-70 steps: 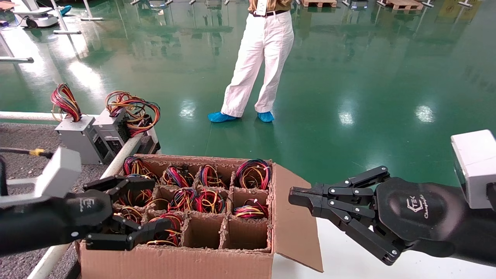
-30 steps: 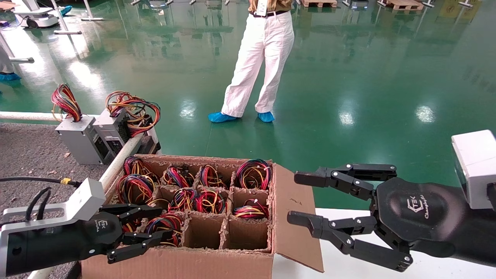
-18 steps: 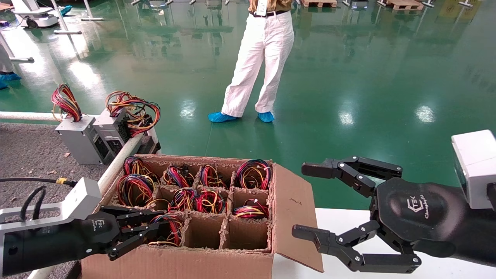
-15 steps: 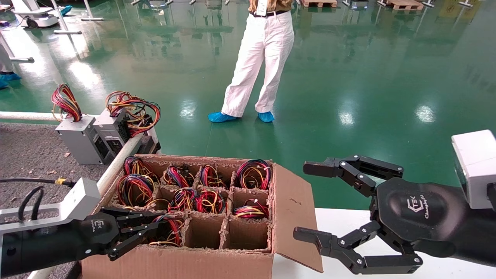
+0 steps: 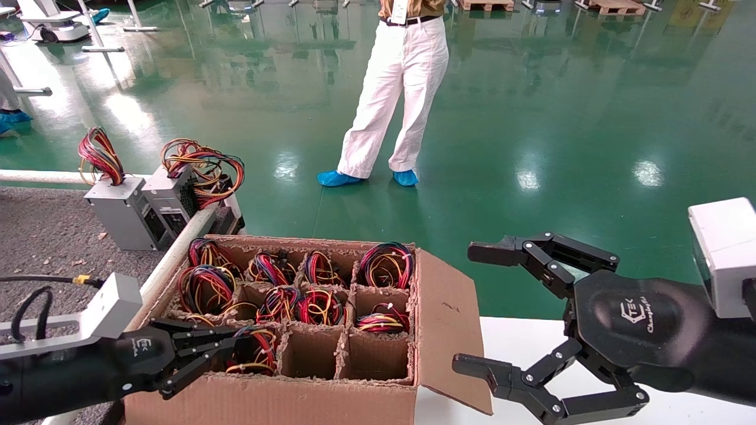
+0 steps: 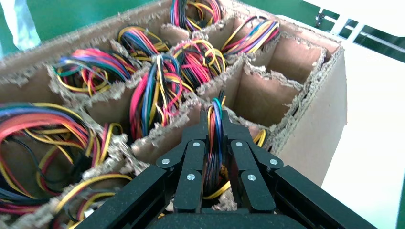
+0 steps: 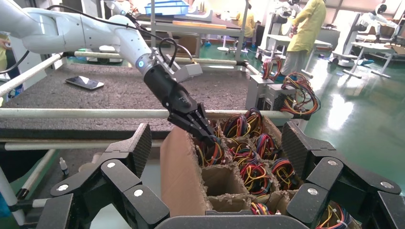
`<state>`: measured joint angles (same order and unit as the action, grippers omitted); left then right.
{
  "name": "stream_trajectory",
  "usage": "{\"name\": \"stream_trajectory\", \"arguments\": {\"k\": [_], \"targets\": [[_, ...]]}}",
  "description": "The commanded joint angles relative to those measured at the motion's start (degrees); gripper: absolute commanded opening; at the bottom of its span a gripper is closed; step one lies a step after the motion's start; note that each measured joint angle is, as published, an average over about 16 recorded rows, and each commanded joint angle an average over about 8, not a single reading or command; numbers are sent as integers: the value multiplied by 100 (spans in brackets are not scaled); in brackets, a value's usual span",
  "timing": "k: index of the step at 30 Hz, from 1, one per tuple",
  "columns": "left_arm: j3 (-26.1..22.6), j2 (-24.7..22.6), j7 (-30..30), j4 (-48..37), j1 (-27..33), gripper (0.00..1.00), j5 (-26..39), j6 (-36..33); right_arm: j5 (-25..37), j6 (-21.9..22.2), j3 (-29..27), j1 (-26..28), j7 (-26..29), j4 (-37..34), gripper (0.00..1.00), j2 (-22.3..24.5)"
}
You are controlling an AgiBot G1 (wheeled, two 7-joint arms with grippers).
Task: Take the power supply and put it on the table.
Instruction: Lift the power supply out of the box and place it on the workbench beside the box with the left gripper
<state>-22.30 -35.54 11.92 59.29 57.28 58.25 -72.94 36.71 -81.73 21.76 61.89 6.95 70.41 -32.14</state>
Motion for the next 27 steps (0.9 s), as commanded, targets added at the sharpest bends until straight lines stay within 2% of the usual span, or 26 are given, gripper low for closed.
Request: {"name": "stream_trajectory", "arguments": {"k": [1, 10, 27], "targets": [[30, 3, -53, 5, 4, 0, -27, 9, 0, 0, 0, 0, 0, 0, 100, 0], [191, 217, 136, 215, 333, 0, -218, -138, 0, 0, 0, 0, 0, 0, 100, 0], [361, 581, 1200, 546, 1364, 0, -383, -249, 0, 0, 0, 0, 0, 0, 100, 0]]}}
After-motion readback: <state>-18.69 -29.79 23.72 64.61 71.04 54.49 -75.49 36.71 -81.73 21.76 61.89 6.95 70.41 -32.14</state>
